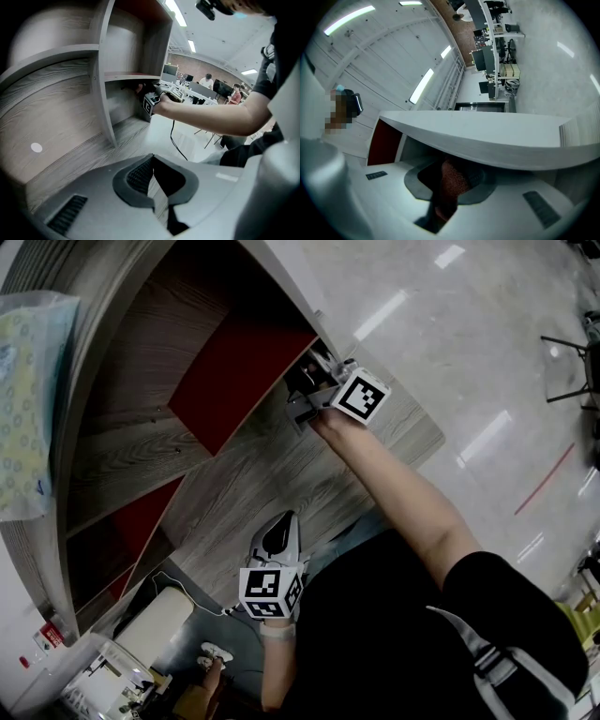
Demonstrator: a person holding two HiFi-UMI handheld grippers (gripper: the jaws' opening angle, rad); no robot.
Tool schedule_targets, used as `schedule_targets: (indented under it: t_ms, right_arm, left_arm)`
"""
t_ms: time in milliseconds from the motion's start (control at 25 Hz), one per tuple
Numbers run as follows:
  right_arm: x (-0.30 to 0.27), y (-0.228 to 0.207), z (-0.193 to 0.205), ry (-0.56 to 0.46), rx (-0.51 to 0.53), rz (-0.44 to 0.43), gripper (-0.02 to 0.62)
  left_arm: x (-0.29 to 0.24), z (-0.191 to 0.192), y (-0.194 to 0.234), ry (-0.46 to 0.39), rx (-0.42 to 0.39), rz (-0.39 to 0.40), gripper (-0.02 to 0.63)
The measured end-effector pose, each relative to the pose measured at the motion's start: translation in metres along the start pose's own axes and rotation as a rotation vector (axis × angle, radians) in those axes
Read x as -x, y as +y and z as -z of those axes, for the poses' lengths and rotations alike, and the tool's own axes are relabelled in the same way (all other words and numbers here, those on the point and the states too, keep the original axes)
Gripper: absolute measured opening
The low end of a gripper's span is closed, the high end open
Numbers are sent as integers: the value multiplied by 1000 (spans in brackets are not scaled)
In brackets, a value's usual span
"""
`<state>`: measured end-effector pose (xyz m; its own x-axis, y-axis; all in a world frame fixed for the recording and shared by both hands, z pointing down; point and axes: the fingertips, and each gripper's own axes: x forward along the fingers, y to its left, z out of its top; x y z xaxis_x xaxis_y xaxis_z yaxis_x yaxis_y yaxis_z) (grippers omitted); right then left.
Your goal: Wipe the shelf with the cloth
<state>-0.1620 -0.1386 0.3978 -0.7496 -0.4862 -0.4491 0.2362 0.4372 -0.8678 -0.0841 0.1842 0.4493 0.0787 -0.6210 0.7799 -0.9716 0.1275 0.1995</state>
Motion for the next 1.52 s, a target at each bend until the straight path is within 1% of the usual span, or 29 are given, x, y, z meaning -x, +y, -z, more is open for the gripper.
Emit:
schedule_targets:
  t_ms: [120,320,400,480,560,680,800,960,1040,1200,1320,1520]
  right_arm:
    - [-3,-14,4,6,-9,28,48]
    - [1,-42,10,15,-14,112,48]
    - [3,-48,12,8,-25,129,48]
    - [3,-49,13,-19,-60,120,49]
    - [-2,-46,13,-54,-108,92,48]
    - [-17,-38,17,-71,-133,43,48]
    - [-30,-38,23,-80,-157,40,49]
    - [-32,-40,30,-112,-203,37,48]
    - [-31,-38,39,-94,-210,27,48]
    - [-30,-34,65,-18,-243,3,48]
    - [-31,-29,88,63,-256,-19,49]
    - [-32,-19,119,199,-243,-69,49]
  left_arm:
    - [1,1,2,0,5,-4,6]
    - [3,5,4,3,14,-9,6]
    - [4,6,5,1,20,-10,6]
    - [4,8,6,3,25,-10,6]
    - [4,10,5,5,26,-10,6]
    - [5,12,6,4,30,-14,6]
    - [8,14,9,3,37,-22,6]
    - [12,19,11,10,34,-30,6]
    - [12,20,11,11,34,-29,6]
    - [14,21,13,7,38,-33,6]
    - [16,24,15,10,41,-37,6]
    - [19,29,17,17,45,-45,6]
